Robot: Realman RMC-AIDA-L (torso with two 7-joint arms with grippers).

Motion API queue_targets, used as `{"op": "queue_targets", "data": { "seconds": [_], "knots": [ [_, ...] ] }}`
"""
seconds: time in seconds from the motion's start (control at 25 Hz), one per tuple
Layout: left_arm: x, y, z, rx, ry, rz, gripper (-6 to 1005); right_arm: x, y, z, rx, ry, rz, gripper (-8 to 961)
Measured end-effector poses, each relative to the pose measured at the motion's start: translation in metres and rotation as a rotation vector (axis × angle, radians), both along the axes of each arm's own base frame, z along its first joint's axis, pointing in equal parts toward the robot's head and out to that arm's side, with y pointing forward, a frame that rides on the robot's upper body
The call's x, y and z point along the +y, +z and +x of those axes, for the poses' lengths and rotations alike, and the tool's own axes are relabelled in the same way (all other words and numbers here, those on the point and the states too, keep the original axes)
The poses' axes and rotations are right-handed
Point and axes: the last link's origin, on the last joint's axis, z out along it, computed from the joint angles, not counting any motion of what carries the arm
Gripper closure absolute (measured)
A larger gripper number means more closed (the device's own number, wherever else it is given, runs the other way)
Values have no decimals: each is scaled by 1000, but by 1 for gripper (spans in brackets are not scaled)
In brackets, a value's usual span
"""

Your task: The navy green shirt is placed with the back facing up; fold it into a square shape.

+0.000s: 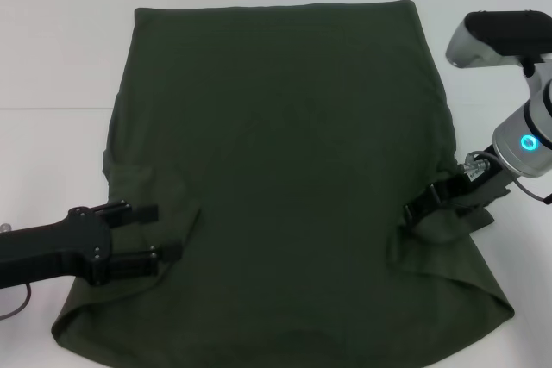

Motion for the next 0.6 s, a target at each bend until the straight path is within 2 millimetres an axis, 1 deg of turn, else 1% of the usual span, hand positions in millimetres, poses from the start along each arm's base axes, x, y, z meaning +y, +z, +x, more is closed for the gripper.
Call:
{"op": "queue_targets", "data": {
  "seconds": [0.12,0.4,0.6],
  "knots": [
    [1,-1,-1,0,7,3,123,4,2,-2,-35,107,-20,57],
    [0,0,0,-30,23,19,124,8,14,-12,-160,504,-137,57],
    [1,1,-1,-53,45,38,124,11,25,-19,-264,658,-219,58]
  ]
}}
